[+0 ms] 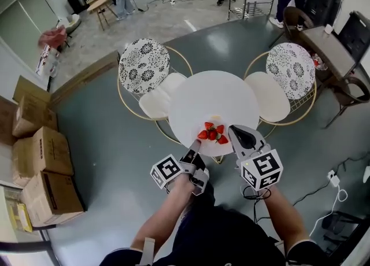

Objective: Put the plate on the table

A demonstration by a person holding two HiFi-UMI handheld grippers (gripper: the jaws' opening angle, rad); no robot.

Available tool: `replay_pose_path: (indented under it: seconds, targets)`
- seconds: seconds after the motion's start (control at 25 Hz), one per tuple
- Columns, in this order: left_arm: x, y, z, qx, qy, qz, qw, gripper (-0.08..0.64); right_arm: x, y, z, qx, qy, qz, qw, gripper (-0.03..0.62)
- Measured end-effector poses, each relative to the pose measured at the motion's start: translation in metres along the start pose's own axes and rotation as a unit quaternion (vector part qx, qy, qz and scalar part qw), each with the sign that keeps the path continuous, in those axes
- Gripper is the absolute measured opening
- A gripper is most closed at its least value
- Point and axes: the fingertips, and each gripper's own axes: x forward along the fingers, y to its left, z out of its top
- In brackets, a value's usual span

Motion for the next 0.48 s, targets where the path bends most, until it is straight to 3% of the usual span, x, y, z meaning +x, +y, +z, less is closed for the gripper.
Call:
replay_pose_path:
  seconds: [0.48]
  targets:
    - [0.087,0.041,0.071,0.009,0.053,0.013,0.9985,0.014,0.083,-0.051,0.007,0.018,0.026,-0.055,0.998,0.005]
